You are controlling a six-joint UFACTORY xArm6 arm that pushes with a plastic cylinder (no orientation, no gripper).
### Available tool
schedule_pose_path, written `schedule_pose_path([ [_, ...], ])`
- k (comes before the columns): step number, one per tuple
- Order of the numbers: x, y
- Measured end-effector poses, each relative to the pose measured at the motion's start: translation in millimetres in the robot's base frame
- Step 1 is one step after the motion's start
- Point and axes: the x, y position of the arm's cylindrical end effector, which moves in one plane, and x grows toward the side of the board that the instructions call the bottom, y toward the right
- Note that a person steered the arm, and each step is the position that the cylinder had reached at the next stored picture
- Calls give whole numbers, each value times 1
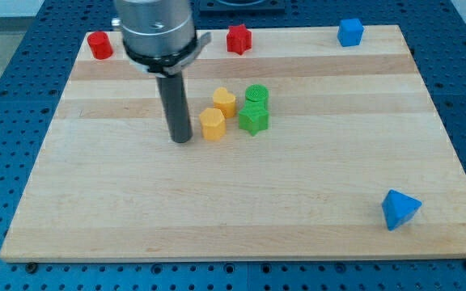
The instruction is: Slide the yellow hexagon into the yellow heart
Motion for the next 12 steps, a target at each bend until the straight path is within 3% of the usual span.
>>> schedule_pose_path([
  [2,-8,28],
  [3,31,25],
  [4,35,36],
  [6,-12,80],
  [8,30,28],
  [10,32,15],
  [11,33,36],
  [12,35,132],
])
